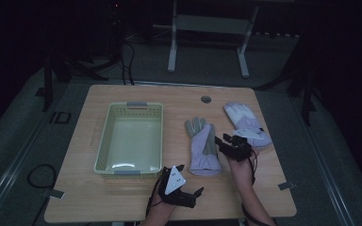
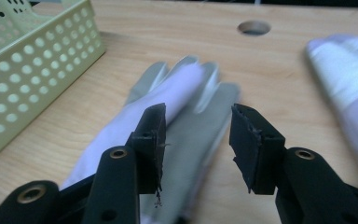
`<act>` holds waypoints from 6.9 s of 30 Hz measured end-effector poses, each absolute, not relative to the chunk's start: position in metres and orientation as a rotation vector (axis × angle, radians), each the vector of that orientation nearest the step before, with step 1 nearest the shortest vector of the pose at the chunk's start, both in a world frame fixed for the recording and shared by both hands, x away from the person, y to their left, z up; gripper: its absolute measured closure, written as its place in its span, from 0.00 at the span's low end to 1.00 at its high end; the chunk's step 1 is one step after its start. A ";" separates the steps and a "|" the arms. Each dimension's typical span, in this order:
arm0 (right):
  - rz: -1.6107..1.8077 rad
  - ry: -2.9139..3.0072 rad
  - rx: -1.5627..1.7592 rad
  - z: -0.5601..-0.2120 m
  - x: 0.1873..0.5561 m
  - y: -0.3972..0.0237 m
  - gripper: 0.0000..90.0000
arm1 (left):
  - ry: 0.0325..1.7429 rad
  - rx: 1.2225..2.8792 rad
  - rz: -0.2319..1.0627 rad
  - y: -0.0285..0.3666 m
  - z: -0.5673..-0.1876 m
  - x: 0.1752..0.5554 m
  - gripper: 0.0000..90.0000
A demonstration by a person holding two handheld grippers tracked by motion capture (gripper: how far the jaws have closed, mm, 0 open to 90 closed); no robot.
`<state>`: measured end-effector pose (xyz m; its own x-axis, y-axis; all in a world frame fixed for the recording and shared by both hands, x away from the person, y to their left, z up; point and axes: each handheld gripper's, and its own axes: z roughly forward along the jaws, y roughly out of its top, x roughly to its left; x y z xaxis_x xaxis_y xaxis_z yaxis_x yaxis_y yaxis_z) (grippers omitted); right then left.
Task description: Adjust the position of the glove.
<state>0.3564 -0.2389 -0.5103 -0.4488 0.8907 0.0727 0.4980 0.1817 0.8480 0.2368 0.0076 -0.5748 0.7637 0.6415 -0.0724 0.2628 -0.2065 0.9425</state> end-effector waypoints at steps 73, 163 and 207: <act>1.061 2.050 1.529 -0.489 0.436 -0.368 0.89 | 0.718 1.797 0.449 0.005 -0.575 0.235 0.00; 1.133 2.161 1.480 -0.471 0.365 -0.361 0.89 | 0.721 1.801 0.447 0.005 -0.574 0.235 0.00; 1.136 2.391 1.372 -0.472 0.368 -0.208 0.89 | 0.713 1.803 0.452 0.005 -0.574 0.235 0.00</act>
<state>0.3679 -0.2082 -0.4722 -0.5664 0.7940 0.2209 0.6728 0.2908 0.6802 0.2348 0.0048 -0.5744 0.7467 0.6641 -0.0380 0.2497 -0.2269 0.9414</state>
